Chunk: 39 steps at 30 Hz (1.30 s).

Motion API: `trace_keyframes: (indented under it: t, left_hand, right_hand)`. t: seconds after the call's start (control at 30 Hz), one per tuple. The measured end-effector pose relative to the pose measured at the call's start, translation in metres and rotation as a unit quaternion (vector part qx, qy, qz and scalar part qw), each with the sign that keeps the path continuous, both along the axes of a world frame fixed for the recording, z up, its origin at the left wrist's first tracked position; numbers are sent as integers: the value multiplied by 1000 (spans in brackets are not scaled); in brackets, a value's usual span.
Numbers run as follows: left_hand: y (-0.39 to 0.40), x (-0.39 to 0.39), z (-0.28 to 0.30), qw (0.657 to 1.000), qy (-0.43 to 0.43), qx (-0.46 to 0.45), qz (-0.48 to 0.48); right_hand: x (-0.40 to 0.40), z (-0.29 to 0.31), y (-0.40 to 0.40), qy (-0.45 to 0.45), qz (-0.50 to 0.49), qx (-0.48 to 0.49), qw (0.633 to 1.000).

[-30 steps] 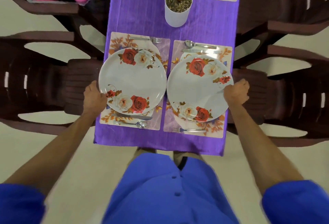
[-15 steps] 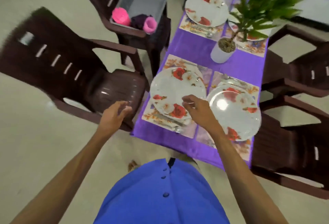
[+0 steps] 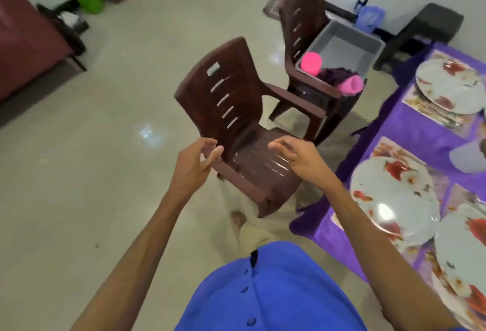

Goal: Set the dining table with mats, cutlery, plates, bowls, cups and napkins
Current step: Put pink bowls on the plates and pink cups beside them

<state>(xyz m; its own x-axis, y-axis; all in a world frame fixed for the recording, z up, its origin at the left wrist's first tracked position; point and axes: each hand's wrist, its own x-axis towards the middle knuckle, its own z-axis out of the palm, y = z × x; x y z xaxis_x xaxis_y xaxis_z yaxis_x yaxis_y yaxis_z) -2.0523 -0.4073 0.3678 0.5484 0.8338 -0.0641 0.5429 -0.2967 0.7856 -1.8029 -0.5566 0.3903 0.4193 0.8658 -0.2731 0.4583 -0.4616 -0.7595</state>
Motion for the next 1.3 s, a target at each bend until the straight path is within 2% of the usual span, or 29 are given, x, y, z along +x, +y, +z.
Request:
trace_keyframes:
  t: [0.43, 0.6, 0.73, 0.83, 0.97, 1.1, 1.3]
  left_hand:
    - [300, 27, 23, 996, 25, -50, -66]
    - [422, 57, 11, 990, 20, -76, -117]
    - [535, 85, 5, 972, 24, -119, -201]
    - [627, 104, 9, 963, 34, -105, -246]
    - [706, 134, 24, 940, 57, -114, -316]
    - [750, 188, 37, 905, 67, -118, -403]
    - [782, 304, 50, 858, 57, -114, -498]
  right_hand:
    - [12, -2, 298, -17, 2, 1, 1000]
    - [13, -15, 406, -15, -25, -10, 1000]
    - [26, -24, 489, -32, -94, -20, 995]
    - [35, -18, 549, -39, -186, -14, 982]
    - [36, 0, 609, -33, -255, -11, 966]
    - [46, 10, 639, 3, -324, 5, 946]
    - [107, 18, 651, 31, -438, 27, 898]
